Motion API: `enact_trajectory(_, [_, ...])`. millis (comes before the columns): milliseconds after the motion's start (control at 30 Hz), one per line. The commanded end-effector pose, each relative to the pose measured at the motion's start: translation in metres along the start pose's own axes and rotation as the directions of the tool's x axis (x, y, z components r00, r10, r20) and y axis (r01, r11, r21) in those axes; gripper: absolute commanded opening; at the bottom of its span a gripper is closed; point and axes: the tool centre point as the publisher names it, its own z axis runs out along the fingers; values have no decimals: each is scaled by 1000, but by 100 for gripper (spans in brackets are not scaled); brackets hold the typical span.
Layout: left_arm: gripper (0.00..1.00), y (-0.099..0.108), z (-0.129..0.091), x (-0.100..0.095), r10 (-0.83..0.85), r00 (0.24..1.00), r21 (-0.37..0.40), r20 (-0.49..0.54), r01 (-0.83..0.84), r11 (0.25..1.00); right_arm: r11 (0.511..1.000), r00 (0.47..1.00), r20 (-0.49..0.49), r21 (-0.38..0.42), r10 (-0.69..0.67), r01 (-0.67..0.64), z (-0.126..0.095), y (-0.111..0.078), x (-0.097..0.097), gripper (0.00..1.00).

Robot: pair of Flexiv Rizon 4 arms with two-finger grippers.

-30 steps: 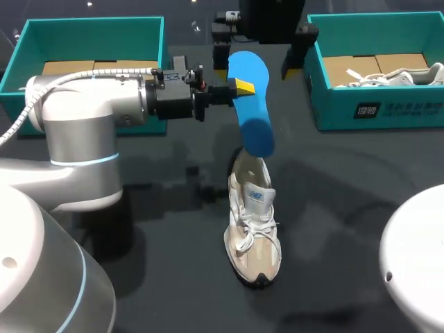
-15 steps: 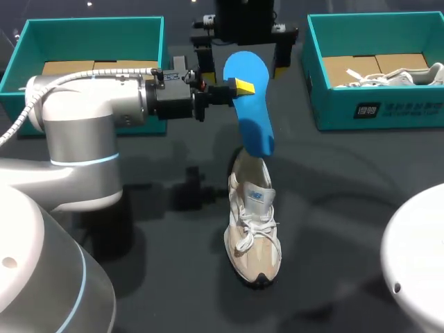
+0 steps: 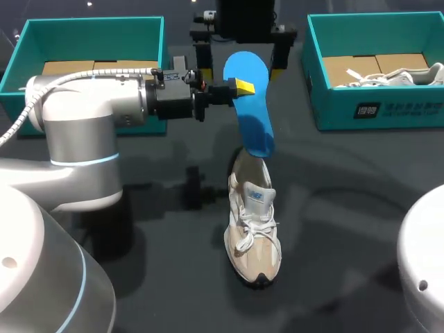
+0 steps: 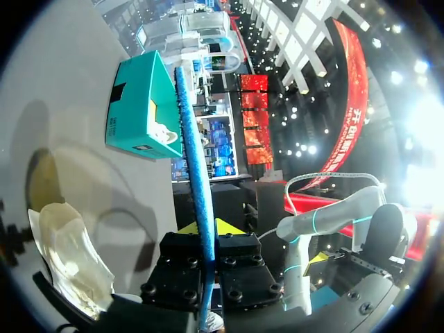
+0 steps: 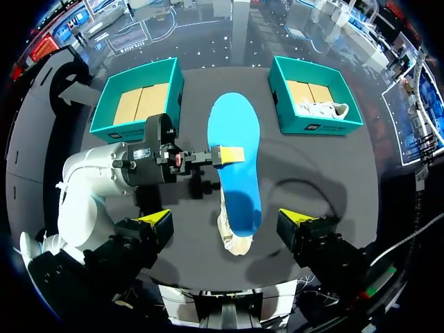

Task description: Take the shoe out of the shoebox, open the shoe tongue, remove and reinsert the insole, then place the shoe into the shoebox

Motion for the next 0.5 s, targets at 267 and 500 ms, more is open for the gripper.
enact_trajectory(267, [0, 0, 1, 0, 0, 1000, 2, 1, 0, 1000, 994, 967, -235, 63, 97, -85, 9, 10, -61, 100])
enact_trajectory(500, [0, 0, 1, 0, 0, 1000, 2, 1, 0, 1000, 982, 889, -421, 134, 177, -132, 25, 7, -85, 100])
